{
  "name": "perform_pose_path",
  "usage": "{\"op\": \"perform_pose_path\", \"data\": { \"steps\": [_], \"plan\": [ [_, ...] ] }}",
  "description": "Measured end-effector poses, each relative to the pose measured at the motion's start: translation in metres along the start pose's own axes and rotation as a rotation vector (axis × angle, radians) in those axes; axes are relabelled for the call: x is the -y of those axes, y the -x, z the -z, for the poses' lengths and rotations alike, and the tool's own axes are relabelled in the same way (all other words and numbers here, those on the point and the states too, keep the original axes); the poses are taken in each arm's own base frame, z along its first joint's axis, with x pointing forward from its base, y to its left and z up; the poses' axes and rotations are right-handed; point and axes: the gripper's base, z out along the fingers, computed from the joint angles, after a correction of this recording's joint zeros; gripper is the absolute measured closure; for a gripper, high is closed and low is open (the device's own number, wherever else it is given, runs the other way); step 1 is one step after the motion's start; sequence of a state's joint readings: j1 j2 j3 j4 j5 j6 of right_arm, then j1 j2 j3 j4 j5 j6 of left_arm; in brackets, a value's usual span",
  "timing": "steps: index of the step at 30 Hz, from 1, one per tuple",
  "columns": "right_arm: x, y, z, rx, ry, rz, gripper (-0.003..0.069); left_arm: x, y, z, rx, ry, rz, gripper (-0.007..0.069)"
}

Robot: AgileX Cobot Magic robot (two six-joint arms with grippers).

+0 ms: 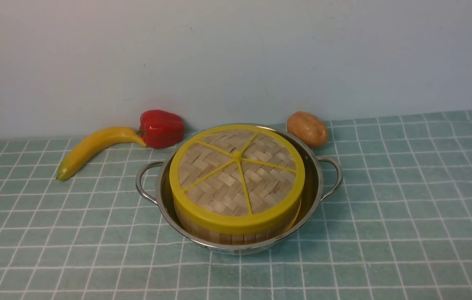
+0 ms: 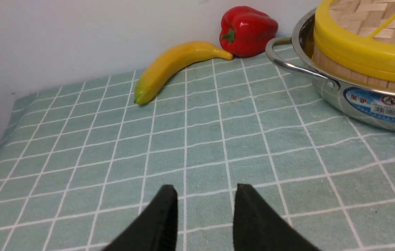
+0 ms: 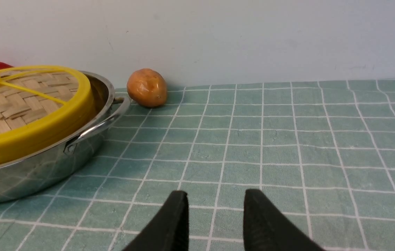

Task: Place the steamer in the pot on the blue tablecloth, and put the lid on the steamer.

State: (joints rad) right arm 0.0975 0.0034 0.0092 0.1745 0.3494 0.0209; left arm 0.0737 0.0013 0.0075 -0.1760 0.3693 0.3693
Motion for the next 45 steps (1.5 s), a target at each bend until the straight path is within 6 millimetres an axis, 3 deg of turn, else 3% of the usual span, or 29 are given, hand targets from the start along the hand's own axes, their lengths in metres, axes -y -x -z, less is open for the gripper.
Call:
{"op": "perform_pose_path", "data": {
  "steps": [16,45],
  "plan": [
    [0.0000,0.0000,0.0000,0.000,0.000,0.000,0.0417,-0.0062,-0.0007,0.0003,-0.002,0.069,0.121,0.0382],
    [0.0000,0.0000,0.0000,0.000,0.000,-0.001,0.0417,-0.0065,0.0008,0.0003,0.013,0.071,0.118,0.0382]
  ]
}}
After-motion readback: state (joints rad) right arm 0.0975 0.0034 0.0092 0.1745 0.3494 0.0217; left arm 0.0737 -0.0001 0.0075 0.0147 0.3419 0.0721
